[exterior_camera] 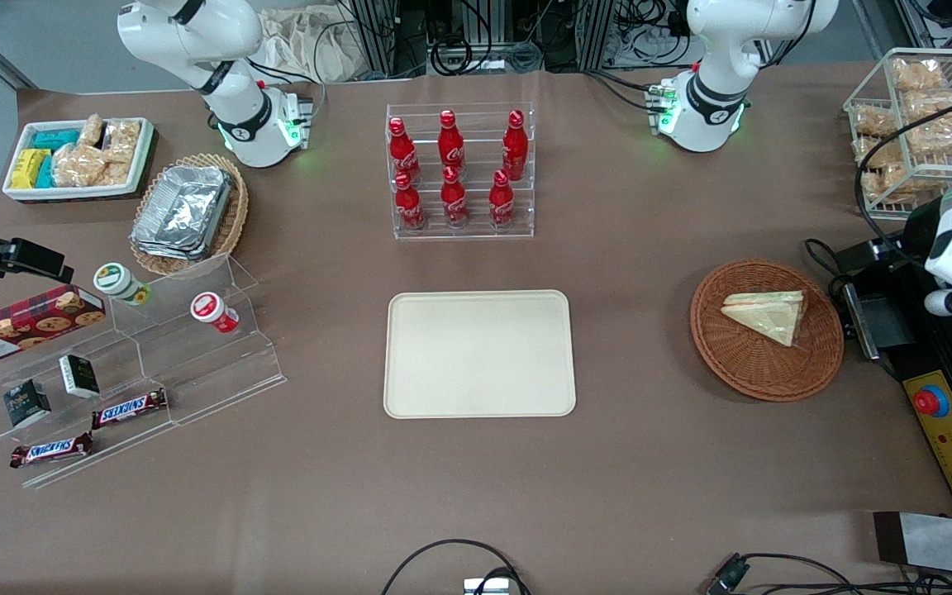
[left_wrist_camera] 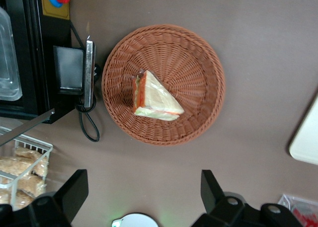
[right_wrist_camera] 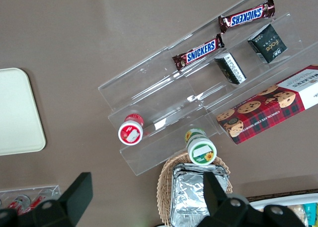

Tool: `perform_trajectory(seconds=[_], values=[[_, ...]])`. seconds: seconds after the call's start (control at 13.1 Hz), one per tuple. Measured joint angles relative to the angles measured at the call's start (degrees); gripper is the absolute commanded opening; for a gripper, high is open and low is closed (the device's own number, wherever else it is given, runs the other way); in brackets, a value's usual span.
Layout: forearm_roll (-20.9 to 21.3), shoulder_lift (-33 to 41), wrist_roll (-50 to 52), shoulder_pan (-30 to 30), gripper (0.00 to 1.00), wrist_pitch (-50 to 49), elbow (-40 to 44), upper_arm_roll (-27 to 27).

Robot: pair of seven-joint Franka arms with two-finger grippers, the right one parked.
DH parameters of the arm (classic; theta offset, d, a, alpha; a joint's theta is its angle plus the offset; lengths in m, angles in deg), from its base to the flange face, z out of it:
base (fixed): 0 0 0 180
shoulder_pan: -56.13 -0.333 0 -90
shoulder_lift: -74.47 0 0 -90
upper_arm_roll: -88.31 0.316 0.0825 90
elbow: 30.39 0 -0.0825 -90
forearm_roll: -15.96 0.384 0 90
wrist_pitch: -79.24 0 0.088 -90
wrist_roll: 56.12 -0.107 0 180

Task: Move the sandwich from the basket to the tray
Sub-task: 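Move the left gripper over the wicker basket toward the wrapped sandwich, then lower the open left gripper onto the sandwich and close on it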

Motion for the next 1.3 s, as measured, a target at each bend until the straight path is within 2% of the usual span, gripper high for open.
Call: perform_trajectory(seconds=[0.46,0.84,1.3], values=[[-1.7,5.2,13.9,-0.1,1.00,13.9,-16.2,2.8],[-5.2,7.3,15.1,-0.2,1.00,27.3,-27.6,7.1],[-10.7,7.5,15.9,-1.6,1.00,42.5,-38.6,7.8]])
